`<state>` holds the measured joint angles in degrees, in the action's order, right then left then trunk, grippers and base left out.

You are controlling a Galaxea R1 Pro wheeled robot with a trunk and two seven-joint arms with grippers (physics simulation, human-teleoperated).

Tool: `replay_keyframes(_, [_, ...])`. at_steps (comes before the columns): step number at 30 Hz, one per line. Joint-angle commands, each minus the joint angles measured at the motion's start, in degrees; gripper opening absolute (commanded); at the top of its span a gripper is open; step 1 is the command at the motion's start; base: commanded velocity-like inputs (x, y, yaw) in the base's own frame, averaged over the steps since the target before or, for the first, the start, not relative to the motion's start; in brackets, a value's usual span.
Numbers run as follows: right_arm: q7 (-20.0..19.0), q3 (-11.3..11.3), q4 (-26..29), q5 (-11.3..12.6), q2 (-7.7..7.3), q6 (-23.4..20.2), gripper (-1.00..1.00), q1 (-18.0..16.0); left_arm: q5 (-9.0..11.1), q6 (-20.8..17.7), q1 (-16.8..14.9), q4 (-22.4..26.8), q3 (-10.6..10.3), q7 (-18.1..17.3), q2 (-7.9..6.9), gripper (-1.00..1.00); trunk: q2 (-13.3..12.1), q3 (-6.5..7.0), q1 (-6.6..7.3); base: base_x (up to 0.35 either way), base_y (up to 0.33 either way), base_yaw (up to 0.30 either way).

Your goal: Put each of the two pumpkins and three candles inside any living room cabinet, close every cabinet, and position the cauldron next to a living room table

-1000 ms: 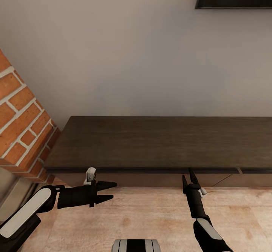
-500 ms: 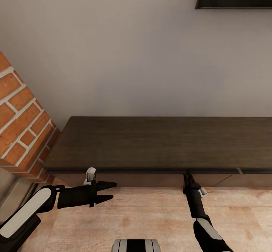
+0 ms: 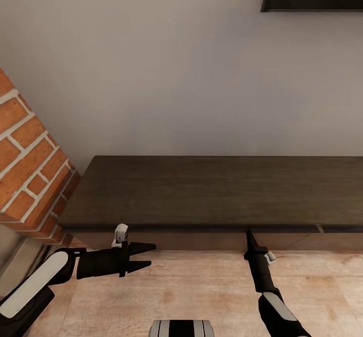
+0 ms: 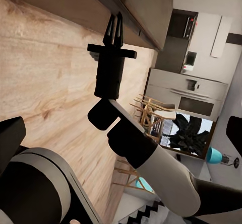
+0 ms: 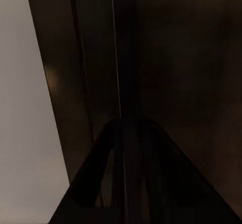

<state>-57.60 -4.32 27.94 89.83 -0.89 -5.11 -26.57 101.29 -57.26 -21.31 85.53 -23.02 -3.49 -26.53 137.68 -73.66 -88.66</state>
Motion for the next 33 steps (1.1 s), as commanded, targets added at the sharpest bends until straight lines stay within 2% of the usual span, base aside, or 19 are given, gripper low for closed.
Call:
replay_keyframes(1, [-0.6,0.5,0.1,0.4,0.01,-0.9,-1.0,-0.1,-0.3,0.0,0.0,-0.1,-0.1,-0.4,-0.03,1.0,0.0,-0.03,0.02,0.0,0.0,0.0])
replay_keyframes(21, [-0.5,0.5,0.1,0.3,0.01,-1.0,-1.0,-0.1,-0.3,0.0,0.0,0.0,-0.1,-0.4,-0.02,1.0,0.0,-0.03,0.02,-0.004,0.0,0.0])
replay_keyframes(33, [-0.5,0.5,0.1,0.4,0.01,-1.0,-1.0,-0.1,-0.3,0.0,0.0,0.0,-0.1,-0.4,-0.01,1.0,0.0,-0.03,0.02,-0.178,0.0,0.0])
